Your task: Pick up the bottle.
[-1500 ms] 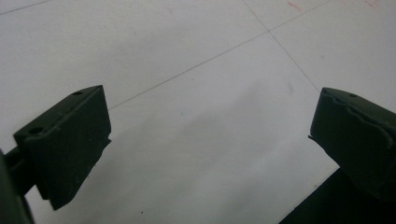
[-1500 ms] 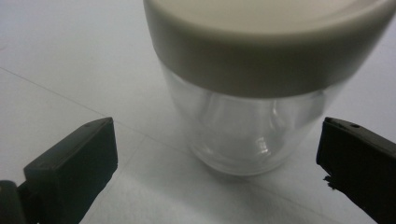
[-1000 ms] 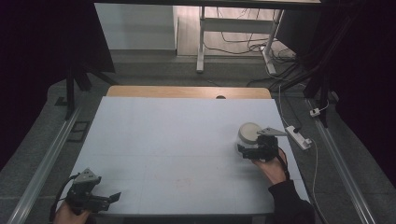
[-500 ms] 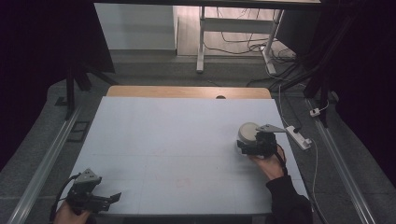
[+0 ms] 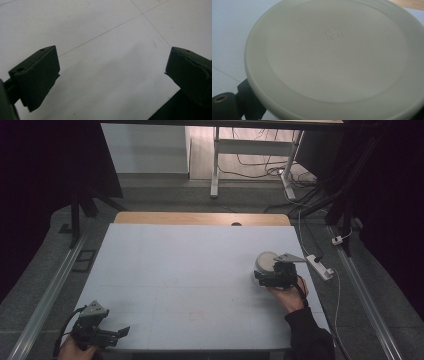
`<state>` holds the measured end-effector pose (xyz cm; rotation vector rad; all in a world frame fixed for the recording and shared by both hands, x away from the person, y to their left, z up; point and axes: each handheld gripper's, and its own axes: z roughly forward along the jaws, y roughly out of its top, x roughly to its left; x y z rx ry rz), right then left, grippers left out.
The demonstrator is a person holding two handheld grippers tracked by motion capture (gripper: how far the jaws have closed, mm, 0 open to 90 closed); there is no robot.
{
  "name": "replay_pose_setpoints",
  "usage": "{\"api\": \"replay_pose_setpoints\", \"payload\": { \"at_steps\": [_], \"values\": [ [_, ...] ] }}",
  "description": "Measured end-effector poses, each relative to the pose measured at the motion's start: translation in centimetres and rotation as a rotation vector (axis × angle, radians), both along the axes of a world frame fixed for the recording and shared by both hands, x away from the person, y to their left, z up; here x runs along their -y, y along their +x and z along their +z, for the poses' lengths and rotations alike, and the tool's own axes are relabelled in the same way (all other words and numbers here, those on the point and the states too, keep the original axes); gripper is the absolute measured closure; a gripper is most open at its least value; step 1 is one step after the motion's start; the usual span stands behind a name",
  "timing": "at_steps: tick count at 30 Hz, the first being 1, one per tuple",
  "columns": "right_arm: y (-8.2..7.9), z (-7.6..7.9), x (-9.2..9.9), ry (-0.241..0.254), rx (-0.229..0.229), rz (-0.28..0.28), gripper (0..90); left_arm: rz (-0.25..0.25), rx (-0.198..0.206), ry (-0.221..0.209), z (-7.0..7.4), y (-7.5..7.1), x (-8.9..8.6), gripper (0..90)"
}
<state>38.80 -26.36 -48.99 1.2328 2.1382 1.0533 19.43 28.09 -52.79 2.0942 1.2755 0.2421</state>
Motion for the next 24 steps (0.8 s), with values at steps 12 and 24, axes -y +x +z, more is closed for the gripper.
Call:
{"api": "replay_pose_setpoints", "payload": {
  "at_steps": [12,24],
  "values": [
    [-1.0,0.9,-0.8,0.003,0.026,0.060,6.1,-0.001,0.000,0.000,0.0,0.0,0.0,0.3],
    [-2.8,1.7,-3.5,0.024,0.026,0.186,6.1,-0.002,0.000,0.000,0.0,0.0,0.0,0.3]
  ]
}}
